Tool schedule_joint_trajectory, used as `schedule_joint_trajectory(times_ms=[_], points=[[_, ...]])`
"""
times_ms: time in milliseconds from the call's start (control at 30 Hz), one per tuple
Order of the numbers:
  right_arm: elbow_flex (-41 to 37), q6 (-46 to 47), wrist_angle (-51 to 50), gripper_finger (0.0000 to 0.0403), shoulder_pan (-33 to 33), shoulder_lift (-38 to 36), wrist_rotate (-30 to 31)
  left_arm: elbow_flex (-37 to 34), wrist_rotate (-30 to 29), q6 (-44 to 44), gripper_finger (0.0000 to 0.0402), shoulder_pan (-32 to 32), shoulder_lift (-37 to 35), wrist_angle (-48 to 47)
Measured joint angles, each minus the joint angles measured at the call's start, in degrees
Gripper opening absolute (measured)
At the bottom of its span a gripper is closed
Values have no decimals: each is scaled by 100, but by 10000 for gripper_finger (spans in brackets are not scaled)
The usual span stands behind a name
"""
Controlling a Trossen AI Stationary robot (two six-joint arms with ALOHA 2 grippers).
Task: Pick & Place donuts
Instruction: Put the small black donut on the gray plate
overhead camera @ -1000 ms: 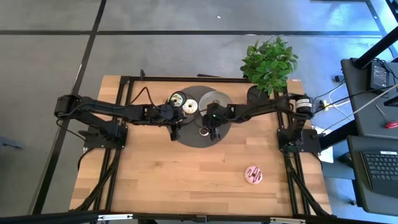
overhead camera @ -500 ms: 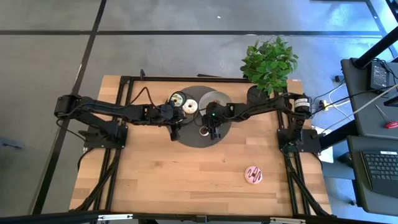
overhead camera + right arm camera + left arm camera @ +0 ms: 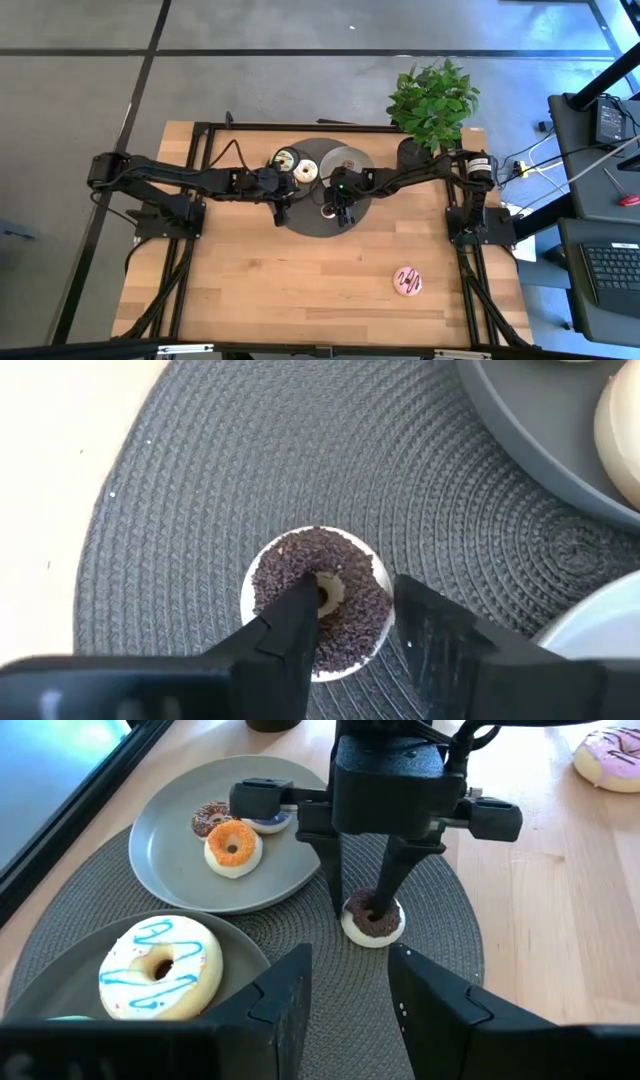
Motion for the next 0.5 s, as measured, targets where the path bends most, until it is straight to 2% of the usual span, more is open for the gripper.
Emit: schedule_joint_trajectory(times_ms=[300, 500], points=[[0, -2, -8, 85, 0, -5, 15, 2, -2, 0, 130, 0, 0, 0], [-7, -73, -225, 67, -32, -398, 312, 2, -2, 0, 130, 0, 0, 0]])
